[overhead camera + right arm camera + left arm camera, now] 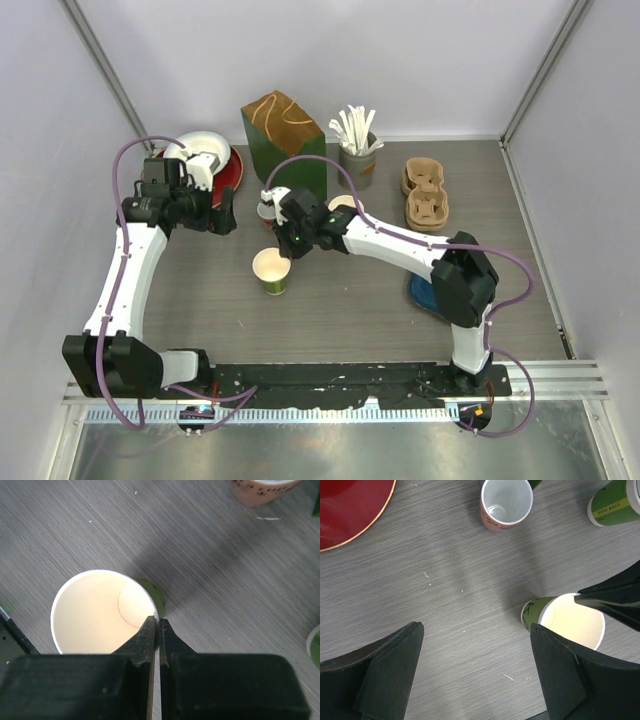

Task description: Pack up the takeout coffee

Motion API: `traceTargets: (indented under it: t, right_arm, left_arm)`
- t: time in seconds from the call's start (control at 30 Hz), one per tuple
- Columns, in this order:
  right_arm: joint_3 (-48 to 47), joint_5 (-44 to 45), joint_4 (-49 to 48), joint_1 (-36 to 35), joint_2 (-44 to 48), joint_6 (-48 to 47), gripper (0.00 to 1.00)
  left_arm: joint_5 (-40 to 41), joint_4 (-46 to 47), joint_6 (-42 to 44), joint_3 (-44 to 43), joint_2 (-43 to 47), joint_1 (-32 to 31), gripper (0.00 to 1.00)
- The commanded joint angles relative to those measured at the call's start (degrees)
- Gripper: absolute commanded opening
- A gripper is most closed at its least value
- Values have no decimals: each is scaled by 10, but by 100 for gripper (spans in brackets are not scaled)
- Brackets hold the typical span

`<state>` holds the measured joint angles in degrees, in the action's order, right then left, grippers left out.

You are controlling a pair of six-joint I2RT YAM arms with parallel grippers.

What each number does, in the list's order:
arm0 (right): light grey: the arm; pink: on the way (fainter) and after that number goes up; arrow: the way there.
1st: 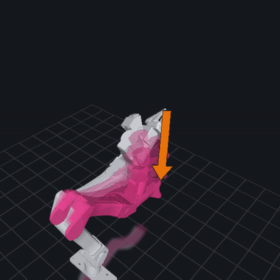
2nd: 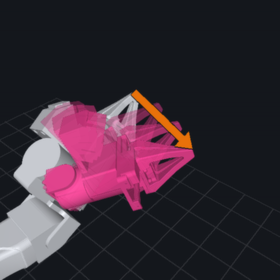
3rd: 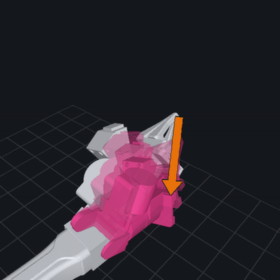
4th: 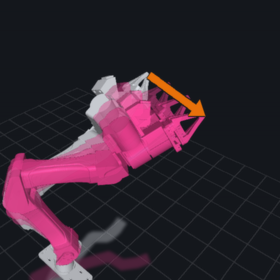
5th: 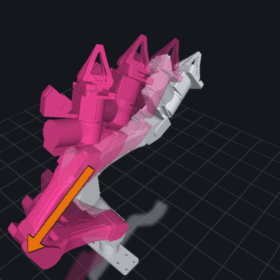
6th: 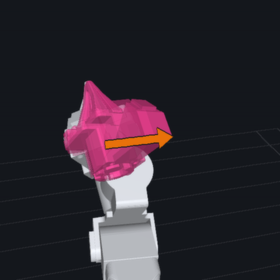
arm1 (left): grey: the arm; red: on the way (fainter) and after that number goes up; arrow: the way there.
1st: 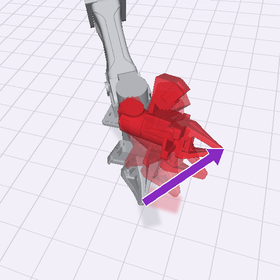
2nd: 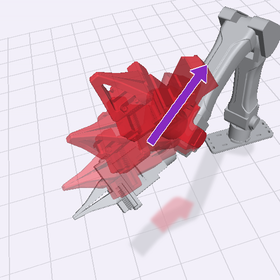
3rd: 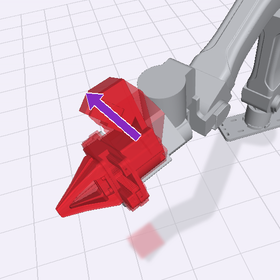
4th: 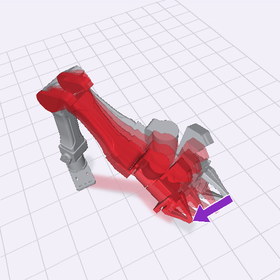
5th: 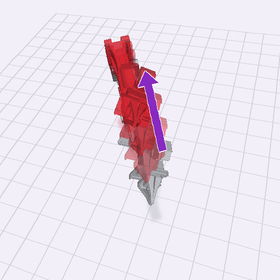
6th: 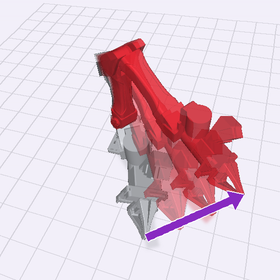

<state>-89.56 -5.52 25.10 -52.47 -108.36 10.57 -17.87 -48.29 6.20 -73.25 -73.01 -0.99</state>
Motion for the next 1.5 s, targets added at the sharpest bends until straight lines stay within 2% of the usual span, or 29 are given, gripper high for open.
traceTargets:
  t: [0.0,0.13,0.17,0.2,0.3,0.4,0.5,0.57,0.6,0.67,0.7,0.77,0.83,0.87,1.0,1.03,1.13,1.23,1.3,1.4,1.43,1.47]
  right_arm:
    - [-7,16,-30,-11,-3,18,1]
    - [-5,30,-20,-11,-10,21,3]
    - [-6,30,-16,-11,-5,19,10]
    - [-7,31,-15,-11,-2,17,30]
    - [-17,34,-4,-12,16,9,55]
    - [-34,66,13,-11,42,-5,76]
    - [-57,144,42,-3,76,-13,84]
    - [-63,209,64,32,93,-7,84]
    - [-62,222,71,49,103,6,80]
    - [-48,227,89,96,123,27,69]
    - [-41,222,93,138,127,34,55]
    - [-20,213,96,168,135,38,49]
    - [-11,203,105,198,132,34,58]
    - [-11,179,108,206,125,34,72]
    - [-27,133,112,229,93,39,75]
    - [-32,133,118,228,87,37,72]
    - [-48,117,122,229,69,35,56]
    - [-55,117,123,228,56,35,47]
    - [-60,122,131,229,44,31,47]
    - [-62,116,136,228,33,25,38]
    - [-61,110,136,228,32,24,29]
    - [-61,111,136,228,35,24,24]
  left_arm:
    - [9,7,0,0,11,5,92]
    - [6,7,0,1,12,5,92]
    - [6,6,2,2,11,5,93]
    - [5,7,3,1,10,5,93]
    - [1,6,3,1,10,6,92]
    - [-4,4,3,0,9,5,93]
    - [-6,0,7,-2,11,6,93]
    - [-9,-2,8,-1,12,5,93]
    - [-13,-4,9,0,13,5,93]
    - [-19,-3,10,2,14,5,93]
    - [-21,-4,8,3,13,5,93]
    - [-19,-2,6,7,14,5,93]
    - [-17,-1,7,7,14,5,93]
    - [-16,-1,5,7,13,5,93]
    - [-21,0,1,6,14,5,93]
    - [-21,0,1,7,14,5,93]
    - [-21,-2,2,7,18,5,92]
    - [-20,-2,4,11,21,5,92]
    - [-19,-2,4,12,22,6,92]
    - [-17,-2,4,12,22,5,92]
    - [-17,-3,5,12,22,5,92]
    - [-16,-2,4,12,22,5,92]
